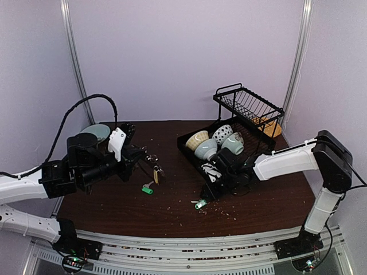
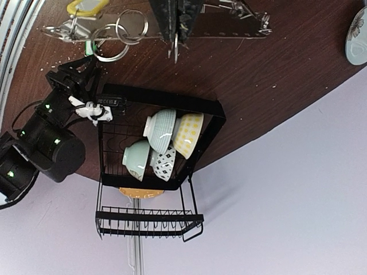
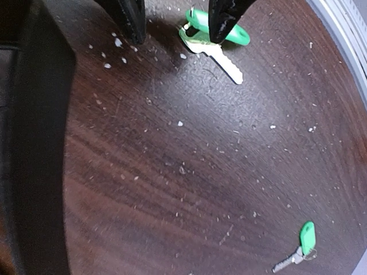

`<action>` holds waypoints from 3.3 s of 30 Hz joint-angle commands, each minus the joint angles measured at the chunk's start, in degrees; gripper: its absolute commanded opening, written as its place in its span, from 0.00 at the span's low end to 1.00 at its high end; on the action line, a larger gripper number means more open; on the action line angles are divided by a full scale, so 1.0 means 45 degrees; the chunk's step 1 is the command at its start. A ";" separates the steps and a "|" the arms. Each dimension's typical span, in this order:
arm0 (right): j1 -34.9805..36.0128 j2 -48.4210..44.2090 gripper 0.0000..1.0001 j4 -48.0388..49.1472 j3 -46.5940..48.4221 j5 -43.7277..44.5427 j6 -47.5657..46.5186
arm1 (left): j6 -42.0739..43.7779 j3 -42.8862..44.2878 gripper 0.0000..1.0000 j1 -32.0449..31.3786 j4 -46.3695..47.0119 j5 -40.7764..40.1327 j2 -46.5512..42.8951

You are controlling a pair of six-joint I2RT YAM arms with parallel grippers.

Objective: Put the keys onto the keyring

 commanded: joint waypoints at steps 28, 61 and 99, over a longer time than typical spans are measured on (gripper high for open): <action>0.0662 -0.0796 0.38 -0.0566 -0.0799 -0.0878 -0.0230 | -0.0135 -0.0060 0.00 -0.0027 0.0552 -0.0097 -0.0354; 0.0414 -0.1025 0.00 -0.1055 -0.0552 -0.0336 -0.0467 | -0.0092 -0.0090 0.00 -0.0032 0.0375 -0.0281 -0.0623; 0.3358 0.3023 0.01 -1.0942 0.6054 0.3175 -0.1374 | -0.0143 -0.0206 0.00 -0.0027 0.0327 -0.0138 -0.1270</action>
